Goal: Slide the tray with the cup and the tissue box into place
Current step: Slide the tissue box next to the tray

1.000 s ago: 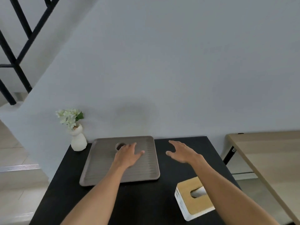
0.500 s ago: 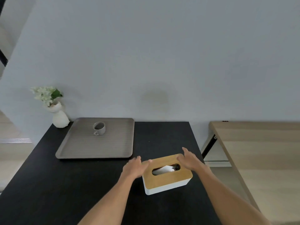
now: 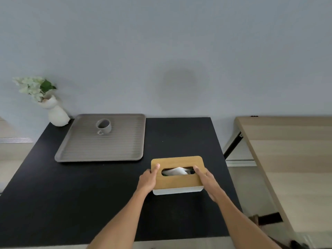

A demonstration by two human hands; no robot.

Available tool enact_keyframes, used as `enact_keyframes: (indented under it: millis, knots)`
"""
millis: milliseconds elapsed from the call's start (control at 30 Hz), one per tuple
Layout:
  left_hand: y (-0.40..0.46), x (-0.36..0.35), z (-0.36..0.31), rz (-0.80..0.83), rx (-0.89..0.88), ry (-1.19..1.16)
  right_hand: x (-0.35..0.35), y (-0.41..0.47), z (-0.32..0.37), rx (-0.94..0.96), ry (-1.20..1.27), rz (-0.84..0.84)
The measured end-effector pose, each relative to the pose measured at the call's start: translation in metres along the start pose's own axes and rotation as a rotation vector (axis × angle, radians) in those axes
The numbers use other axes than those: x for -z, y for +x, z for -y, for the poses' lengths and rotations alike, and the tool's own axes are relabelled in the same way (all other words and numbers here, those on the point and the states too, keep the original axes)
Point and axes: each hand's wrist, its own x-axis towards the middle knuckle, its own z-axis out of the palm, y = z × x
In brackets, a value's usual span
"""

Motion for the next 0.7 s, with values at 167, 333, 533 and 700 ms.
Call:
enact_keyframes:
  millis: [167,333,533,700]
  knots:
    - [-0.011,-0.022,0.002,-0.085,0.121,-0.439,-0.012,-0.004,-0.001,-0.007,0.114,-0.029]
    - [-0.013,-0.01,-0.012,-0.068,0.109,-0.431,-0.01,-0.004,0.019,0.005,0.13,-0.026]
    - [-0.01,0.016,-0.041,-0.056,0.033,-0.47,-0.008,-0.003,0.058,0.073,0.139,0.019]
    - [0.012,0.036,-0.062,-0.081,-0.019,-0.477,-0.009,0.005,0.099,0.131,0.154,0.054]
